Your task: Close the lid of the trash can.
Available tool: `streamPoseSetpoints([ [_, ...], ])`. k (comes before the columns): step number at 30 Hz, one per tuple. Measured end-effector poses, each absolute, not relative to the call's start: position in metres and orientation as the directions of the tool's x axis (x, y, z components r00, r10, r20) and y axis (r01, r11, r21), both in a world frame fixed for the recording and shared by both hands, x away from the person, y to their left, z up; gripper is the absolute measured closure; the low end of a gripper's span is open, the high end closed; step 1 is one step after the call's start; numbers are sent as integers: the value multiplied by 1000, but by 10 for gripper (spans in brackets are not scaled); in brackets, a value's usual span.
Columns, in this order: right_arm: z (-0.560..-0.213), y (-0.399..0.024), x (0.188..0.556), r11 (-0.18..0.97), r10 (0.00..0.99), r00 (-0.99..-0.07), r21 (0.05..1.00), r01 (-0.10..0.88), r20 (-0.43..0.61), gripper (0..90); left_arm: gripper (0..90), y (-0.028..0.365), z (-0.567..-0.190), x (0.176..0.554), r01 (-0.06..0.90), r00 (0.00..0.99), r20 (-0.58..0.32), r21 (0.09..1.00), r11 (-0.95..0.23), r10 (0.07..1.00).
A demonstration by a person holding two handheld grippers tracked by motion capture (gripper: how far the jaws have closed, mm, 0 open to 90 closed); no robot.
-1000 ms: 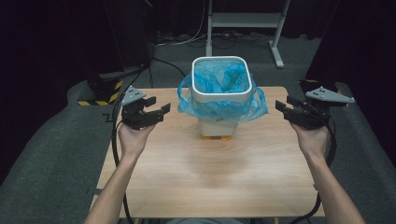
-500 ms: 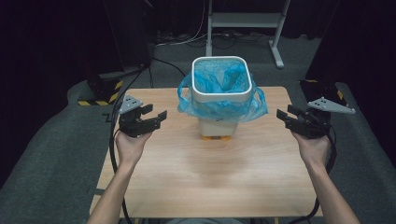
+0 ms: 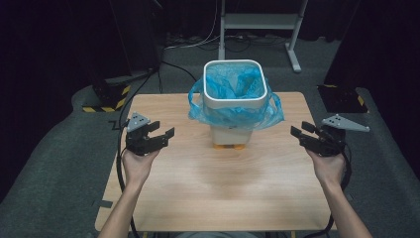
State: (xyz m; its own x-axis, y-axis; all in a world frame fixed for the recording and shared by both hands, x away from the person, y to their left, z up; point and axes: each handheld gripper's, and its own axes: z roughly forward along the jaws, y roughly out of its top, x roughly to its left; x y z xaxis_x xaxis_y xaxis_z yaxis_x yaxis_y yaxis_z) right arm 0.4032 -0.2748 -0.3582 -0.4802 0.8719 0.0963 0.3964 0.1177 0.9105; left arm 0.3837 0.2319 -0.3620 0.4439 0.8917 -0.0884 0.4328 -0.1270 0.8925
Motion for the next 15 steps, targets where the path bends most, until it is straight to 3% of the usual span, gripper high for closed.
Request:
streamPoseSetpoints([
  [15,-386,-272,400,101,865,-485,903,418,127,494,390,234,-390,376,453,429,-111,885,-107,896],
])
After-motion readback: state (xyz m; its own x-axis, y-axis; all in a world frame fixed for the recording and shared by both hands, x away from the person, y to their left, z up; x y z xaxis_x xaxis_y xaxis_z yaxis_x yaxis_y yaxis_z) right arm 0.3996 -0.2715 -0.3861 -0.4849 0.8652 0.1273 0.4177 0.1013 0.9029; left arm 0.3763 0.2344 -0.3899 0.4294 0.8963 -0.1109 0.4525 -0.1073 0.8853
